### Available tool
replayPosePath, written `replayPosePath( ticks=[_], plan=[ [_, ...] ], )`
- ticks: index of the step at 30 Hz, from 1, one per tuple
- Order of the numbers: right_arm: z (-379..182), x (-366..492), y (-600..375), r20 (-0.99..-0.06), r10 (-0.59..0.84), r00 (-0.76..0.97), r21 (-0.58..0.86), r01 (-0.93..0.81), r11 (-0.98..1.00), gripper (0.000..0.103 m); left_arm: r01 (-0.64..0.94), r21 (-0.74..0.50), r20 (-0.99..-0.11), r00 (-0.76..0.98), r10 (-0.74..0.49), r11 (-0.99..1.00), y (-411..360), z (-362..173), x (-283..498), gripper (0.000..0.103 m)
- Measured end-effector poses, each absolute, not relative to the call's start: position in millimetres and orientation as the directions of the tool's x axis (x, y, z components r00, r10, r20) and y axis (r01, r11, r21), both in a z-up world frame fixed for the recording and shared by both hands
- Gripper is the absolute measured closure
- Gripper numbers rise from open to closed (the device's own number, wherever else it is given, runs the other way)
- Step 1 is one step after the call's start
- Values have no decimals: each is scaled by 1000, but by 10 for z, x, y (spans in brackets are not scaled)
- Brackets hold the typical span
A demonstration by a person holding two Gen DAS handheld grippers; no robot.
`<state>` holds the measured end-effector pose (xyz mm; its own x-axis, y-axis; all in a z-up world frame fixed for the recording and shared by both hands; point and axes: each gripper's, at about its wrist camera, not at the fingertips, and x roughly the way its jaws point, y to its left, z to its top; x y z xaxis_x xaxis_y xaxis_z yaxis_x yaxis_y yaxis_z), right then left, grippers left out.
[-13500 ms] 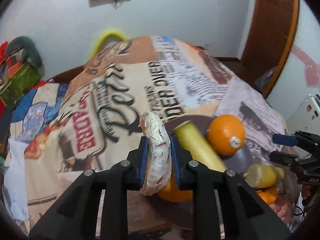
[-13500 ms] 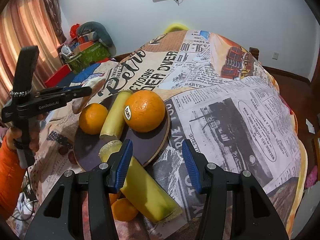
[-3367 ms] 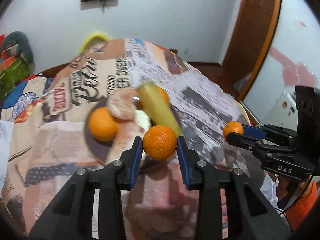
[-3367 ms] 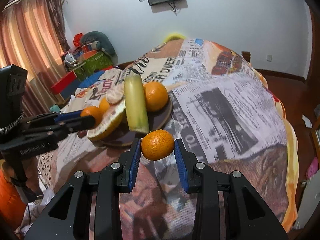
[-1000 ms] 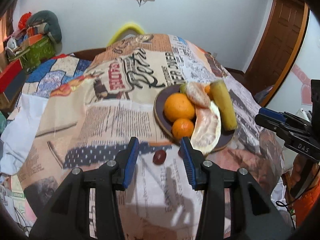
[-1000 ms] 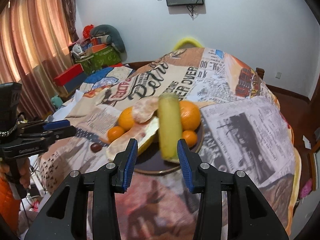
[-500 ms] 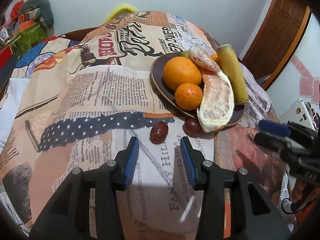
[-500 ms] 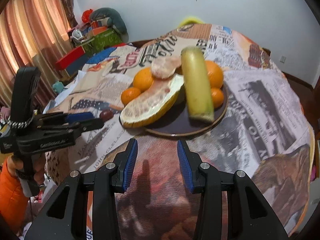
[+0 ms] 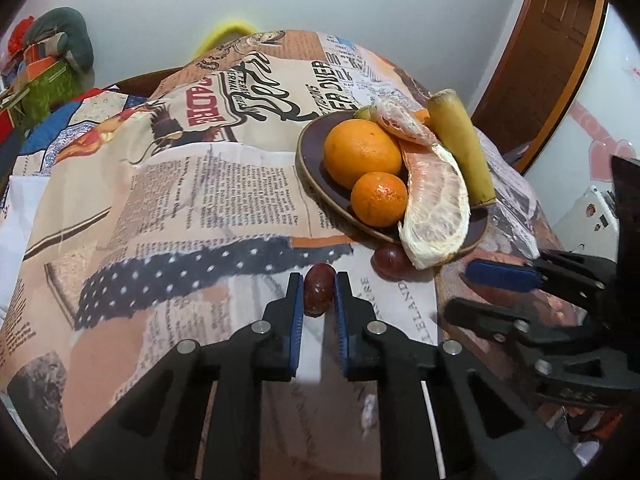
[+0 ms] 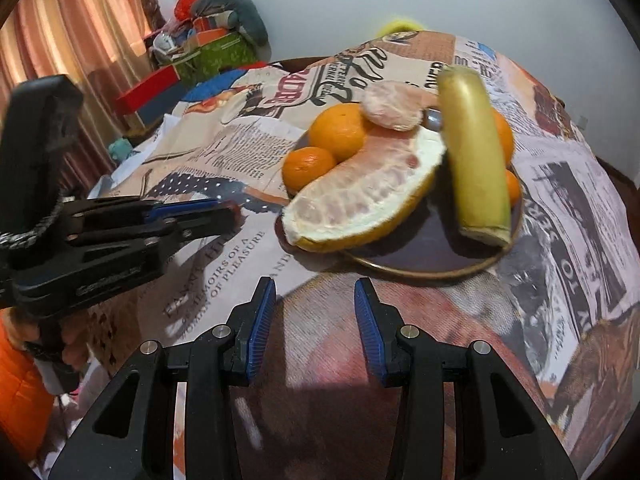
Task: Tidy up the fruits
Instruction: 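Grasp a red date from the spread with the left tool, then carry the red date onto the plate and open the left tool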
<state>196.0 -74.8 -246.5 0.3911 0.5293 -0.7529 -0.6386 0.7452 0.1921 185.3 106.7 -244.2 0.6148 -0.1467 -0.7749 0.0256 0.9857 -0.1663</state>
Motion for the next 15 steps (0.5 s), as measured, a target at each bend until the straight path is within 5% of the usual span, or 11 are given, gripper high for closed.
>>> replayPosePath(
  ticks=[15],
  plan=[
    [-2557,2056,-430,-761,509,402,172,-631,756,70,34,-184,-720,675,-158,982,1196,-2222,1350,89]
  ],
)
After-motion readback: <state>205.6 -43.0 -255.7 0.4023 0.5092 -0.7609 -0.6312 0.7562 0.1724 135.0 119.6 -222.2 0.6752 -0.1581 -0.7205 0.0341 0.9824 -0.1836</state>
